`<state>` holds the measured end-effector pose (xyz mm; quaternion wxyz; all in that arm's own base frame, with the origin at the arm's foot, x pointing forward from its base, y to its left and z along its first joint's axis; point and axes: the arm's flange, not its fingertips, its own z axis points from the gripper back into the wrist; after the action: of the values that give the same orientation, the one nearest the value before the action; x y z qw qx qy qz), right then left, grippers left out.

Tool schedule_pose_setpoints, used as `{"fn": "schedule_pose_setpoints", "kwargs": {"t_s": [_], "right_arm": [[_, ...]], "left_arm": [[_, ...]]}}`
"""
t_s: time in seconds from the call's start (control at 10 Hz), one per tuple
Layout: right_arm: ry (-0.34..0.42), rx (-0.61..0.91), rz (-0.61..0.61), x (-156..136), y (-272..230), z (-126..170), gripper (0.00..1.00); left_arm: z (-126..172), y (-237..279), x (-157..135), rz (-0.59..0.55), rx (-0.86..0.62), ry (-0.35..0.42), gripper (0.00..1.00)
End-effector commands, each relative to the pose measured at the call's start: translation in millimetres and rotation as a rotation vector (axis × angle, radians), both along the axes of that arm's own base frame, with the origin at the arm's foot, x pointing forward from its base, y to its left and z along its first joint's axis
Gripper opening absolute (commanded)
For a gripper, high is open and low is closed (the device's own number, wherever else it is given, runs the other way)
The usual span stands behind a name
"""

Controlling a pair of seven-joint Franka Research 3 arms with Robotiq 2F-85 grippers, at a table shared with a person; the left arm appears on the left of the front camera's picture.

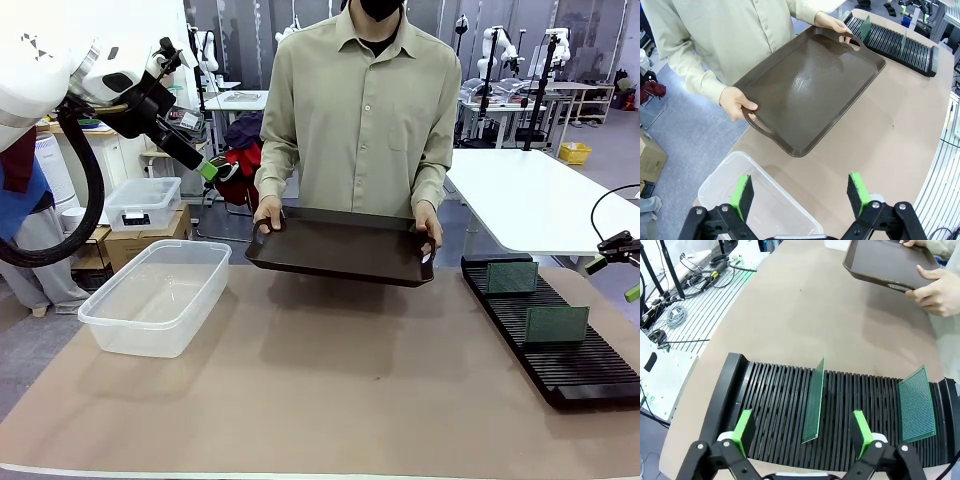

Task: Sort PCBs into racks and boxes based on the side picked up.
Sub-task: If the short side of the Blank PCB is picked up, insert it into the PCB Rack ; if the long side is picked up, place it in the Organizing box.

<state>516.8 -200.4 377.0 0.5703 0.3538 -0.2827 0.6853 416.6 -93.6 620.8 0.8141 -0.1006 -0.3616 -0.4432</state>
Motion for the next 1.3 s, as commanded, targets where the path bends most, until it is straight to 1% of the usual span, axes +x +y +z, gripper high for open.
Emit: {"fn": "schedule_pose_setpoints", "kwargs": {"t_s": [0.0, 0.8, 0.9, 1.0, 1.2], "right_arm": [[-0.003, 0.009, 0.012, 0, 0, -3, 1.00], [0.003, 0.002, 0.002, 1, -1, -3, 1.00], [-0.014, -0.040, -0.028, -4, 5, 17, 1.00], [-0.019, -0.048, -0.025, -8, 10, 36, 1.00], [-0.033, -0.090, -0.062, -25, 30, 77, 1.00]], "left_arm": [[-2, 2, 0, 0.005, -0.002, 0.005, 1.00], [-2, 2, 0, 0.005, -0.002, 0.005, 1.00], [-2, 2, 0, 0.005, -0.002, 0.005, 1.00], [-2, 2, 0, 0.005, -0.002, 0.005, 1.00], [-2, 2, 0, 0.005, -0.002, 0.005, 1.00]]}}
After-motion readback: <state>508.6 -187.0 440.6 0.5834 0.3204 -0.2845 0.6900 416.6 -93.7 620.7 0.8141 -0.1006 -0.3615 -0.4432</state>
